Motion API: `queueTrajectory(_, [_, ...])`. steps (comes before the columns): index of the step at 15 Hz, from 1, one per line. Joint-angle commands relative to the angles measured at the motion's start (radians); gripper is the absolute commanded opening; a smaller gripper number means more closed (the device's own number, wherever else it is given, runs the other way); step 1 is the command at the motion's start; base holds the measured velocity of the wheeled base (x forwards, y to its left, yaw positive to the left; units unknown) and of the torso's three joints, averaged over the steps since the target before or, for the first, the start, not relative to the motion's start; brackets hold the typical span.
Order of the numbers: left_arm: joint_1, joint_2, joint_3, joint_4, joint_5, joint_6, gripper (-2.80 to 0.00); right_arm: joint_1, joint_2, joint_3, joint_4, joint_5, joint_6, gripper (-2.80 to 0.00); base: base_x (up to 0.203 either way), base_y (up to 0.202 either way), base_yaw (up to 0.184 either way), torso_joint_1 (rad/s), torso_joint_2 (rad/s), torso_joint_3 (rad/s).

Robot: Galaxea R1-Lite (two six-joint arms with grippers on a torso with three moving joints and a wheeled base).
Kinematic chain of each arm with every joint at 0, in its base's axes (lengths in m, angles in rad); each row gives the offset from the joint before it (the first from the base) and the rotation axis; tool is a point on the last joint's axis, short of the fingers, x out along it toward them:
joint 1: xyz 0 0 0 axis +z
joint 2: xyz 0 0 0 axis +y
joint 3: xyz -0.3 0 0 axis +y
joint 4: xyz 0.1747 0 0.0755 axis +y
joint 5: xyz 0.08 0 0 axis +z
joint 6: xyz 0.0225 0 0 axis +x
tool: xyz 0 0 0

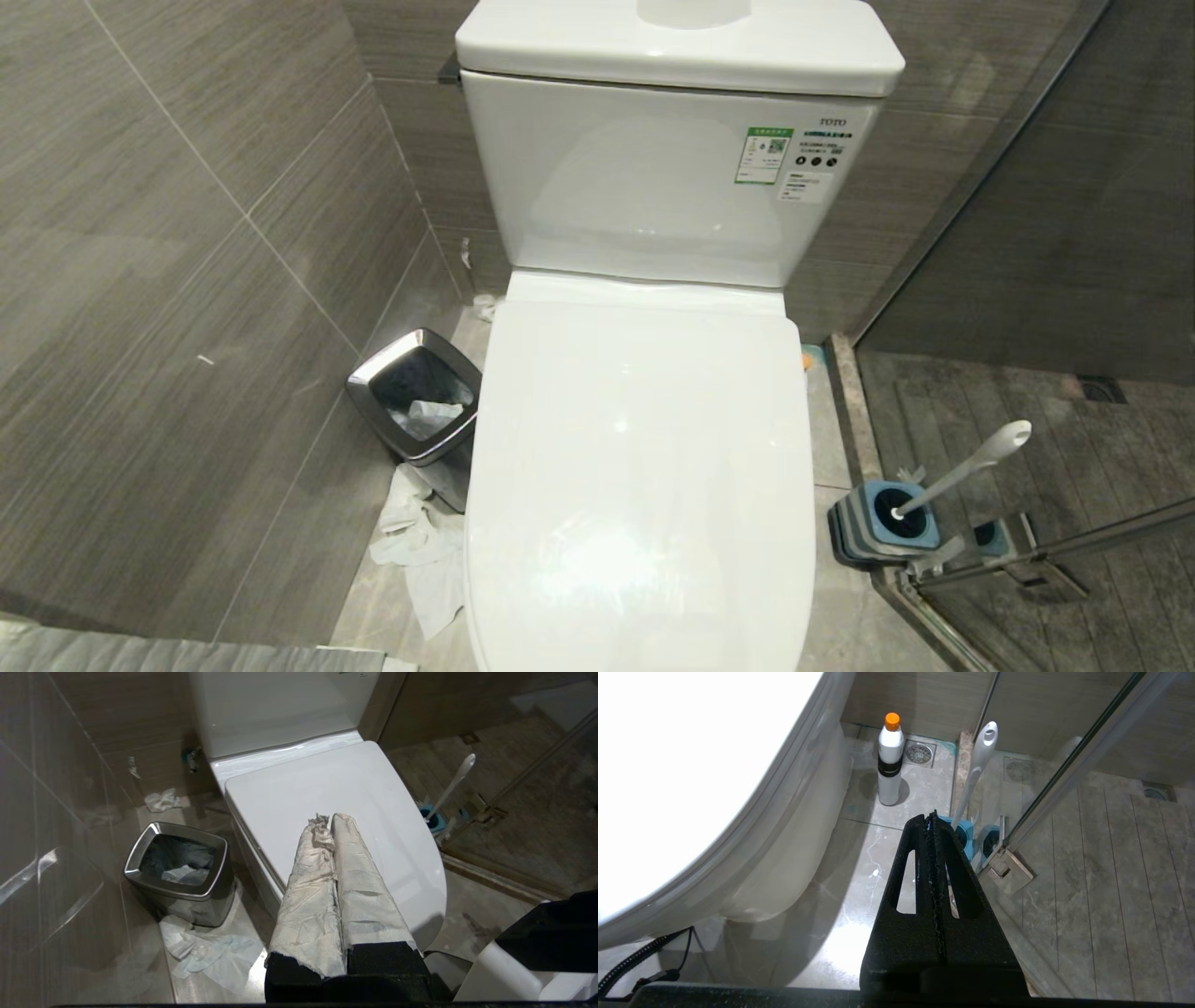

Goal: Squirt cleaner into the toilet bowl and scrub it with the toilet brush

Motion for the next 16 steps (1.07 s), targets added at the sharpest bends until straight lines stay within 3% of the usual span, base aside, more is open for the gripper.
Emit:
queueTrajectory(1, [0.039, -0.179, 0.104, -0.007, 0.001, 0.002, -2.8, 0.0, 0.0, 0.025, -0.001, 0.0, -0.001, -2.8, 0.0, 0.0, 0.0, 0.0, 0.0, 0.0])
queueTrajectory(4, [0.071, -0.326, 0.255, -0.07, 0.024, 0.007, -2.8, 0.0, 0.0, 0.025, -0.001, 0.0, -0.001, -2.8, 0.0, 0.0, 0.0, 0.0, 0.0, 0.0])
queueTrajectory(9, [0.01, -0.489, 0.478, -0.223, 0.075, 0.009, -2.8, 0.0, 0.0, 0.026, -0.001, 0.0, -0.001, -2.8, 0.0, 0.0, 0.0, 0.0, 0.0, 0.0])
queueTrajectory(12, [0.011, -0.602, 0.564, -0.288, 0.078, -0.005, -2.8, 0.0, 0.0, 0.025, -0.001, 0.0, -0.001, -2.8, 0.0, 0.0, 0.0, 0.0, 0.0, 0.0])
queueTrajectory(16, [0.012, -0.617, 0.623, -0.37, 0.074, -0.005, -2.8, 0.0, 0.0, 0.025, -0.001, 0.0, -0.001, -2.8, 0.0, 0.0, 0.0, 0.0, 0.0, 0.0])
